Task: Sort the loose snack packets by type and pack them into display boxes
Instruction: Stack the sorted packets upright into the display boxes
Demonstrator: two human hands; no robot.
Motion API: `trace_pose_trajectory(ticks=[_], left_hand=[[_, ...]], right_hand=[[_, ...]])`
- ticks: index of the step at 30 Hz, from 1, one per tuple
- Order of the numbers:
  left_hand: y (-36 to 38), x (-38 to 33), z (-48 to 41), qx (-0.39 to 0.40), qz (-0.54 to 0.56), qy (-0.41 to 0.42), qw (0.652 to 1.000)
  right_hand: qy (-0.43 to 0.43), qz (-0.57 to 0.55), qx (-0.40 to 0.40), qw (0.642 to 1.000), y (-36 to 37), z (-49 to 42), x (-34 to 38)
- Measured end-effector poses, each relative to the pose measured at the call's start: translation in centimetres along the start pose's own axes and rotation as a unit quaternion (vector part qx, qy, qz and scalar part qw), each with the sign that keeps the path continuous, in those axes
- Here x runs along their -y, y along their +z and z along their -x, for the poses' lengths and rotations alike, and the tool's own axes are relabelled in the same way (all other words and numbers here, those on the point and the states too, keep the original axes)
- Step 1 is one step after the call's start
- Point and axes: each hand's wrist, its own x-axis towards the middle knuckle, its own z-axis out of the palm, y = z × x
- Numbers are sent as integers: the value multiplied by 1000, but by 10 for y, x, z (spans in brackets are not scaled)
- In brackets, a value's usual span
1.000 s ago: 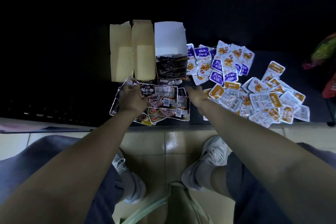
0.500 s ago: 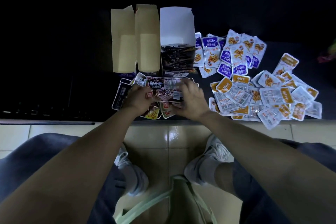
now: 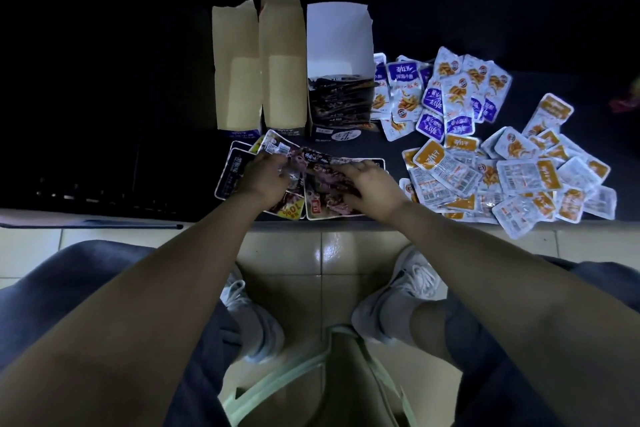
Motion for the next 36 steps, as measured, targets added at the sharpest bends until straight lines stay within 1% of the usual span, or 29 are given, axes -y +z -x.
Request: trace_pose_trajectory(ticks=[3,6,8,11,13,14,15,16,18,19,20,22,24,26,28,31,34,35,36], left_hand=[[-6,-8,6,9,23,-1,1000],[-13,-19,15,0,67,-12,998],[-16,-26,21,13,99,-21,995],[-22,-38,34,40,134,-18,990],[-24,-44,42,68,180,-15,981],[-26,-48,47,82,207,-16,975],[-28,-53,52,93,240,-17,966],[-30,-55,55,96,273,-24,957],[-31,-59,58,91,353,-49,930],[-31,-60,58,87,390,-60,915],[-31,-61,59,84,414,-65,904],[-31,-59,57,86,429,-63,897],[-32,-57,57,88,433,-60,895],[-33,-57,58,82,439,-60,893],[-33,-59,59,71,445,-61,891],[-36,-63,60,65,448,-66,889],[-37,-64,60,52,446,-81,890],[-35,-65,59,42,420,-83,903],[-32,-66,59,25,370,-77,926]], right_hand=[[-1,-54,-49,997,-21,3,1],[-10,-28,-87,996,-43,7,1],[-6,-28,-112,993,-55,11,-2],[3,-90,-148,985,-72,19,3],[31,-157,-146,976,-77,21,8],[51,-214,-136,966,-78,21,11],[72,-283,-122,948,-79,21,14],[94,-355,-106,924,-79,22,17],[136,-483,-69,862,-79,22,25],[157,-526,-49,834,-78,21,28],[178,-549,-33,816,-76,19,30],[207,-569,-11,796,-75,16,36],[218,-579,6,785,-77,16,39],[196,-591,18,782,-79,19,40],[167,-593,19,788,-81,22,42],[177,-589,-16,789,-81,21,43],[189,-580,-85,788,-79,20,40],[197,-576,-102,787,-79,21,41],[199,-576,-108,785,-79,22,43]])
